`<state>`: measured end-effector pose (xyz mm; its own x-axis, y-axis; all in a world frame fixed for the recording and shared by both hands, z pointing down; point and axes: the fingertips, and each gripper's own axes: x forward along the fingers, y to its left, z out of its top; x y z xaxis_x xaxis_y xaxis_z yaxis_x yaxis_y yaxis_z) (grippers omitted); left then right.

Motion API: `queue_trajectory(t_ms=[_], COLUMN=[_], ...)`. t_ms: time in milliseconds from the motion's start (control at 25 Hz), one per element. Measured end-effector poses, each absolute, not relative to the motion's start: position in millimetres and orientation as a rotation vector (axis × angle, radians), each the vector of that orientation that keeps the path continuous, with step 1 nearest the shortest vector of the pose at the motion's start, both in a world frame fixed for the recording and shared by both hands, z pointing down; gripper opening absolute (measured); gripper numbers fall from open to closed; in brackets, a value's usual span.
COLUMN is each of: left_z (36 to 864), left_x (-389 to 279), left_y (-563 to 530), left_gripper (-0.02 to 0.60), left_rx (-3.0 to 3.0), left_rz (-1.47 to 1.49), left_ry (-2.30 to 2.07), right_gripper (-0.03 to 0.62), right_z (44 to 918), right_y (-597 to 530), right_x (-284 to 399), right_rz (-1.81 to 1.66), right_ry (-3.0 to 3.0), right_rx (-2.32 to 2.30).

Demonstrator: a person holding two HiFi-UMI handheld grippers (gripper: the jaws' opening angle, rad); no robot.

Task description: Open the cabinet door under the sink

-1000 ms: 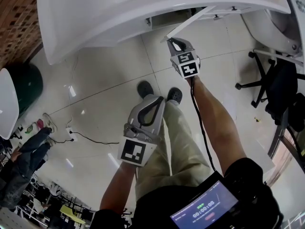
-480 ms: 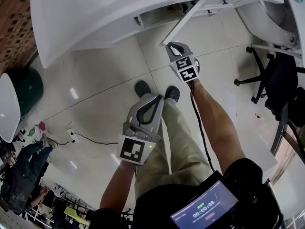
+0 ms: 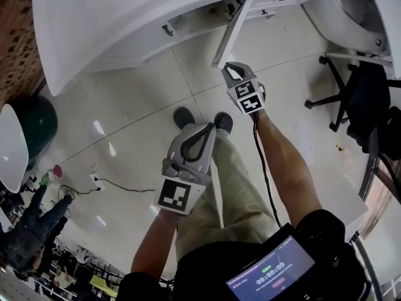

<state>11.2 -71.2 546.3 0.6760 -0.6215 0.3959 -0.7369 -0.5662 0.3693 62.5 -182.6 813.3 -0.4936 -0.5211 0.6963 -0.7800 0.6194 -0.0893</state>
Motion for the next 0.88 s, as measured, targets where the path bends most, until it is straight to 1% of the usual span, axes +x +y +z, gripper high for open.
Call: queue_trajectory(t_ms=[600,880], left_z=[545.5,544.9], left_x=[41.6,52.1], left_y=[-54.8,-48.0], left_gripper=[0.017,0.017], left_rx=[2.416,2.436], left_rz=[0.329,0.343], left_ry=[-0.974,-0.934], right_gripper=[0.02,0.018], right_z=[817.8,817.2], right_y=[-162.4,-162.0], right_x=[171.1,194.2], right_rz=[0.547,0.547], right_ry=[-2.071,-2.033], right_rx=[1.17,1.233])
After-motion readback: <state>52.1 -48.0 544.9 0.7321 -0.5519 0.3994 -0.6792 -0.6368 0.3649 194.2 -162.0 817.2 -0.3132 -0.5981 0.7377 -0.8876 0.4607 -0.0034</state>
